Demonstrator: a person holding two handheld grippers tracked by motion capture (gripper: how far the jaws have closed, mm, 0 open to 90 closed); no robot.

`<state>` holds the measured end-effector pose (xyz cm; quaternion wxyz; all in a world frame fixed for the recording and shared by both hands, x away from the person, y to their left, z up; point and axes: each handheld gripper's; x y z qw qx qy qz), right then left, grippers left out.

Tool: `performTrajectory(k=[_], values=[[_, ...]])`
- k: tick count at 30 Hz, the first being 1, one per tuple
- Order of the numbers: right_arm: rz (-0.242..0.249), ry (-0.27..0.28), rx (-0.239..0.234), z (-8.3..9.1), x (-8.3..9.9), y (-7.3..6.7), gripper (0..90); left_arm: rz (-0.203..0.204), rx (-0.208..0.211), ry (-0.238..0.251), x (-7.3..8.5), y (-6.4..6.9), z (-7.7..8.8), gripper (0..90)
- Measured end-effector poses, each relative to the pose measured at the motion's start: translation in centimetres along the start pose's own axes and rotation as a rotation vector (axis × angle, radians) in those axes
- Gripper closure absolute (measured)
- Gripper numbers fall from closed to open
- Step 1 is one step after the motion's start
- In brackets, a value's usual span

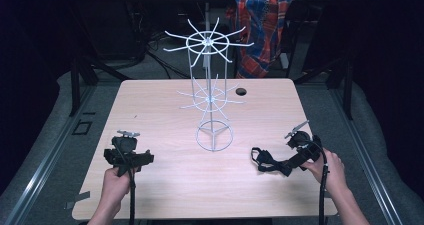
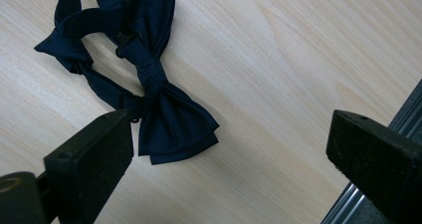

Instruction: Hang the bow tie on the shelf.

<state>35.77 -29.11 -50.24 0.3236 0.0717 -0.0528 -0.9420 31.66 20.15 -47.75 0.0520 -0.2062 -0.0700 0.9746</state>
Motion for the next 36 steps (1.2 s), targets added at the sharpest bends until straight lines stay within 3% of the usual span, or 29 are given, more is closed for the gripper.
performTrajectory(k=[14, 17, 19, 28, 36], values=[[0.023, 0.008, -0.023, 0.0, -0.2, -0.1, 3.7, -0.002, 0.001, 0.001, 0.0, 0.1, 0.0, 16.1], [0.01, 0.031, -0.029, -0.2, -0.3, -0.3, 3.8, -0.003, 0.004, -0.002, 0.0, 0.1, 0.0, 16.1], [0.038, -0.001, -0.029, -0.1, -0.4, -0.3, 3.6, -0.004, 0.002, 0.004, 0.0, 0.1, 0.0, 16.1], [0.029, 0.02, -0.058, -0.6, -0.8, -0.7, 2.1, -0.005, 0.004, 0.001, 0.0, 0.2, 0.0, 16.1], [0.057, -0.008, -0.07, -1.0, -1.5, -1.2, 0.9, -0.007, 0.004, 0.002, 0.0, 0.2, 0.0, 16.1]])
Point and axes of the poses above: each handheld gripper's, and its own axes: z roughly backward along the jaws, x roughly out of its underside, y roughly to its right, and after that the axes turned 12 degrees about -y, right-handed
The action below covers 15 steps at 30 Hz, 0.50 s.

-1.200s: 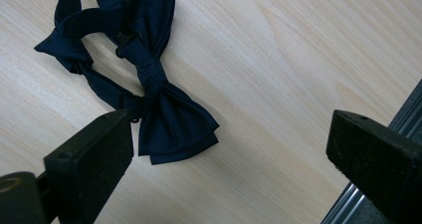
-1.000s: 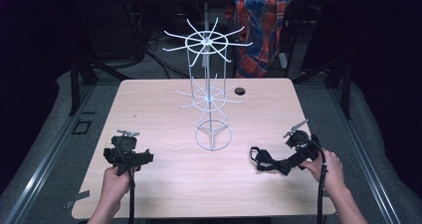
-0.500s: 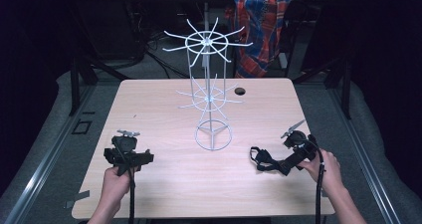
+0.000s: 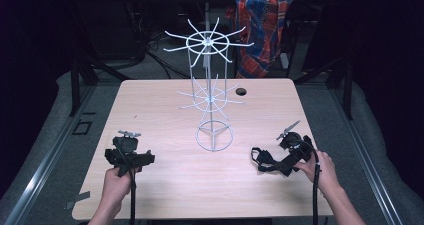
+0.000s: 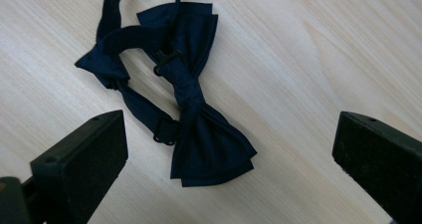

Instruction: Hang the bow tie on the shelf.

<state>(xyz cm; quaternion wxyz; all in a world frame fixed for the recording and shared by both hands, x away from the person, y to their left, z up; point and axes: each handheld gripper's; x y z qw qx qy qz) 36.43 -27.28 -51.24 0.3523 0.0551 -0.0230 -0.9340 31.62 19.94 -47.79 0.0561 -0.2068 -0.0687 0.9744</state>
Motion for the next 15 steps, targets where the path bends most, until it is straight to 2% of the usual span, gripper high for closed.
performTrajectory(k=[7, 11, 14, 15], values=[[-0.019, 0.019, -0.044, -0.56, -0.39, -0.07, 0.0, -0.002, 0.001, -0.002, 0.01, 0.04, 0.0, 16.1], [-0.024, 0.031, -0.046, -0.82, -0.51, -0.06, 0.0, -0.003, 0.0, -0.003, 0.0, 0.06, 0.0, 16.1], [-0.02, 0.019, -0.039, -0.84, -0.62, -0.05, 0.0, -0.003, 0.0, -0.003, 0.0, 0.08, 0.0, 16.1], [-0.023, 0.025, -0.048, -0.97, -0.67, -0.1, 2.1, -0.003, -0.001, -0.003, 0.0, 0.08, 0.0, 16.1]])
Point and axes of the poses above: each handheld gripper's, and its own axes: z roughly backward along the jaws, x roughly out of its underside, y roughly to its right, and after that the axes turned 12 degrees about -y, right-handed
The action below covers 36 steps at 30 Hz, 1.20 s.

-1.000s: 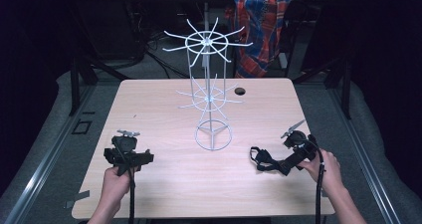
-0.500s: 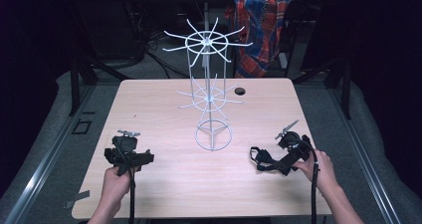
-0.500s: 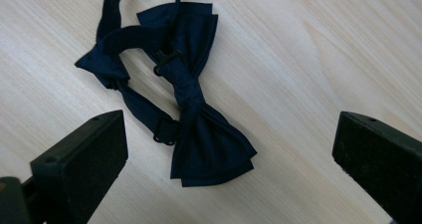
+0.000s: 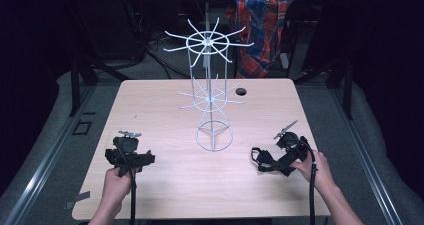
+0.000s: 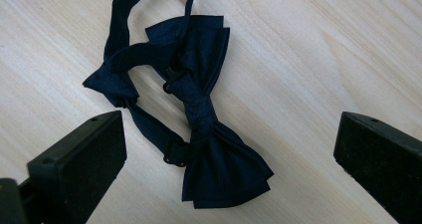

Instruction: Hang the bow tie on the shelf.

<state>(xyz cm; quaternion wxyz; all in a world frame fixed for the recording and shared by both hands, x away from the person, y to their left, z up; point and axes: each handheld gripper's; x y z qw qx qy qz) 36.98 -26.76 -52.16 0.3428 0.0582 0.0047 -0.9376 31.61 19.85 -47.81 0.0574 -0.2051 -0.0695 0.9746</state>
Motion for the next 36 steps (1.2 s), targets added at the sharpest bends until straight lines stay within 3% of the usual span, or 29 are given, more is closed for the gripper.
performTrajectory(k=[1, 5, 6, 8, 11, 15, 18, 19, 20, 21, 22, 23, 24, 25, 28, 33, 34, 36], values=[[0.001, 0.0, 0.005, -0.1, 0.0, 0.0, 10.4, 0.0, 0.0, 0.0, 0.0, 0.0, 0.0, 16.1], [0.003, -0.001, -0.001, -0.2, -0.1, 0.0, 16.7, -0.001, 0.001, 0.0, 0.0, 0.0, 0.0, 16.1], [-0.013, -0.002, -0.012, -0.4, -0.2, 0.0, 23.9, 0.0, 0.0, 0.001, 0.0, 0.0, 0.0, 16.1], [-0.008, -0.003, -0.019, -0.5, -0.2, 0.0, 25.1, 0.0, 0.0, 0.001, 0.0, 0.0, 0.0, 16.1], [-0.023, -0.012, -0.025, -1.0, -0.3, 0.0, 36.9, -0.001, 0.0, 0.001, 0.0, 0.0, 0.0, 16.1], [-0.041, -0.012, -0.03, -1.7, -0.4, -0.1, 43.3, -0.001, 0.0, 0.001, 0.0, 0.0, 0.0, 16.1], [-0.006, -0.059, -0.021, -1.6, -0.6, 0.0, 45.6, -0.001, 0.0, 0.001, 0.0, 0.0, 0.0, 16.1], [-0.09, 0.042, -0.043, -2.6, -0.3, -0.6, 46.0, 0.0, 0.0, 0.001, 0.0, 0.0, 0.0, 16.1], [-0.026, -0.044, -0.022, -2.1, -0.6, -0.3, 47.4, 0.0, 0.0, 0.001, 0.0, 0.0, 0.0, 16.1], [-0.029, -0.023, -0.053, -2.4, -0.5, -0.4, 48.6, 0.0, 0.0, 0.001, 0.0, 0.0, -0.1, 16.1], [-0.024, -0.028, -0.041, -2.5, -0.6, -0.5, 50.2, -0.001, -0.001, 0.0, 0.0, 0.0, -0.1, 16.1], [0.011, -0.087, -0.007, -2.1, -0.8, -0.4, 53.4, 0.0, -0.001, 0.001, 0.0, 0.0, -0.1, 16.1], [-0.002, -0.065, -0.005, -2.3, -0.8, -0.7, 60.0, 0.0, -0.002, 0.001, 0.0, 0.0, -0.1, 16.1], [-0.002, -0.065, -0.005, -2.3, -0.8, -0.7, 60.0, -0.001, -0.002, 0.001, 0.0, 0.0, -0.1, 16.1], [0.0, -0.066, -0.002, -2.2, -0.8, -0.8, 71.3, 0.002, -0.005, 0.001, 0.0, 0.0, 0.0, 16.1], [0.003, -0.049, 0.014, -2.1, -0.8, -1.3, 74.3, 0.002, -0.006, 0.002, 0.0, 0.0, 0.0, 16.1], [-0.013, -0.013, 0.02, -2.1, -0.6, -1.5, 74.4, 0.001, -0.006, 0.003, 0.0, 0.0, 0.0, 16.1], [0.001, -0.023, 0.027, -1.8, -0.7, -1.4, 74.4, 0.001, -0.006, 0.003, 0.0, 0.0, 0.0, 16.1]])
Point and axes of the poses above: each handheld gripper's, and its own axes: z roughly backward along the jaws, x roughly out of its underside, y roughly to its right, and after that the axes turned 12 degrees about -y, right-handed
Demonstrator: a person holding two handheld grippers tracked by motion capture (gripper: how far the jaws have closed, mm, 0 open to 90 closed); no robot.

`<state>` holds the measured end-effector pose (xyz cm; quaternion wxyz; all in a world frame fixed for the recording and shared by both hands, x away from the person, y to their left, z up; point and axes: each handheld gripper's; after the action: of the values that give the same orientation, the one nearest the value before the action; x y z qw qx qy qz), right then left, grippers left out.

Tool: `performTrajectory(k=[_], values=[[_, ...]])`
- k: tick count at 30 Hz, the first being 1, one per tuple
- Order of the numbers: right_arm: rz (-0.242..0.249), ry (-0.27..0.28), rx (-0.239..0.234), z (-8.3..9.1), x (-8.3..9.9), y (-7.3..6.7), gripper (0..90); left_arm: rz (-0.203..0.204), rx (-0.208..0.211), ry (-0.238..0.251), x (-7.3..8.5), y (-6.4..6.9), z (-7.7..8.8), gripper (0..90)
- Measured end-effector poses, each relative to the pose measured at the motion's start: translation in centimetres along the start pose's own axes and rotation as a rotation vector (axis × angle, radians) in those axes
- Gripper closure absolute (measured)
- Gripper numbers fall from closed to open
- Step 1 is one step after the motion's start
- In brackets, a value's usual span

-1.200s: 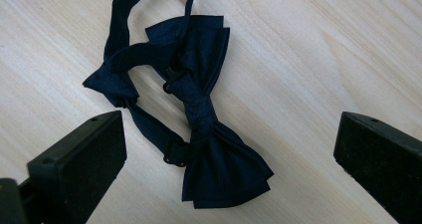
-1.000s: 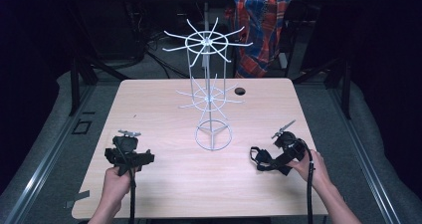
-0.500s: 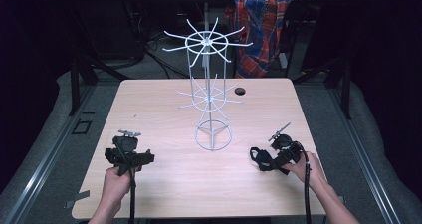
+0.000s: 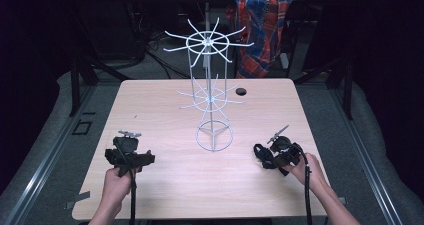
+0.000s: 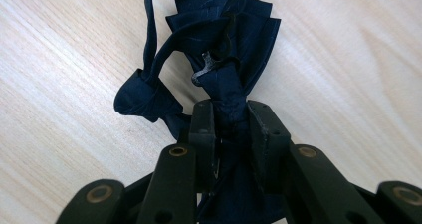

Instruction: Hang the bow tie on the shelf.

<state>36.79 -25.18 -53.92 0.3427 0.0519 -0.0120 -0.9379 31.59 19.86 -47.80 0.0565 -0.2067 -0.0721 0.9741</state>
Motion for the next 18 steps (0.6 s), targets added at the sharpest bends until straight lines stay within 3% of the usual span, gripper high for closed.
performTrajectory(k=[4, 6, 9, 18], values=[[0.008, 0.03, 0.036, 1.3, 0.1, 0.1, 74.5, 0.0, -0.001, 0.001, 0.0, 0.0, 0.0, 16.1], [-0.009, 0.06, 0.025, 1.4, 0.2, 0.0, 74.5, 0.0, -0.001, -0.002, 0.0, 0.0, 0.0, 16.1], [0.005, 0.057, 0.05, 2.2, 0.3, 0.2, 74.5, -0.004, -0.002, 0.002, 0.0, 0.0, 0.1, 16.1], [-0.012, 0.093, 0.057, 2.9, 0.4, 0.3, 74.4, -0.005, -0.002, 0.002, 0.0, 0.0, 0.0, 16.1]])
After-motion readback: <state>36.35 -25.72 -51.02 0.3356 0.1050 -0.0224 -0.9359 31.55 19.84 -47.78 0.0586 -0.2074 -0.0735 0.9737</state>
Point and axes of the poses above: each handheld gripper's, and its own axes: z roughly backward along the jaws, x roughly out of its underside, y roughly to its right, and after that the axes turned 12 degrees about -y, right-handed
